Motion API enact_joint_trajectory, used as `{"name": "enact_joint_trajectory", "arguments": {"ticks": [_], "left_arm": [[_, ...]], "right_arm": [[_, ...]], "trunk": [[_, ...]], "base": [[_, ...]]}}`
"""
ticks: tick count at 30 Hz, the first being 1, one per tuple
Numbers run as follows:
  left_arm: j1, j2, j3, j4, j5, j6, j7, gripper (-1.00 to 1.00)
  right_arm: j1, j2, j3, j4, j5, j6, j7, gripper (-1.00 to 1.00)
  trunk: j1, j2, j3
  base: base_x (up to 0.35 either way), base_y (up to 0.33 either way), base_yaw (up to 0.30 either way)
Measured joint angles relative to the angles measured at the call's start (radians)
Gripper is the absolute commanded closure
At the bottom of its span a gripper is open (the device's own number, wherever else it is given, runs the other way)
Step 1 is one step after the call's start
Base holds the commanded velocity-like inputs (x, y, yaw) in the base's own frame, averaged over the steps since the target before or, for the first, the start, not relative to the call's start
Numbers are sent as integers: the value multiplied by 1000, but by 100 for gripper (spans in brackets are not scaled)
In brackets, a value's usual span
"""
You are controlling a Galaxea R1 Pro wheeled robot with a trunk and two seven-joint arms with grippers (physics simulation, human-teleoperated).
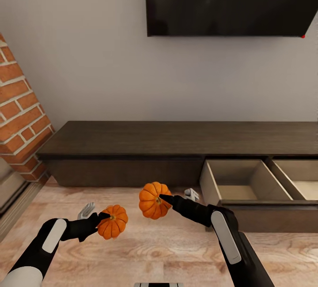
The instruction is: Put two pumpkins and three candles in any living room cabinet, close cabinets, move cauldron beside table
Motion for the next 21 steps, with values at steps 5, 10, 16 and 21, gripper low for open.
{"name": "enact_joint_trajectory", "arguments": {"ticks": [5, 10, 16, 21], "left_arm": [[0, 1, 0, 0, 2, 0, 0, 100], [0, 2, 0, 0, 0, 0, 0, 100], [0, 7, 1, 0, 0, 0, -1, 100], [0, 9, 0, 0, 1, -1, -1, 100]], "right_arm": [[-1, 0, 0, 0, 0, 7, 0, 100], [-4, 0, 0, 0, 2, 54, 0, 100], [-22, -1, 0, 29, 4, 61, 0, 100], [-36, -3, -2, 51, 1, 64, 5, 100]], "trunk": [[-2, 1, 12], [-4, 2, 23], [-7, 4, 36], [-9, 5, 47]], "base": [[-86, 0, 0], [-138, 0, 0], [-14, 0, 0], [-1, 0, 0]]}}
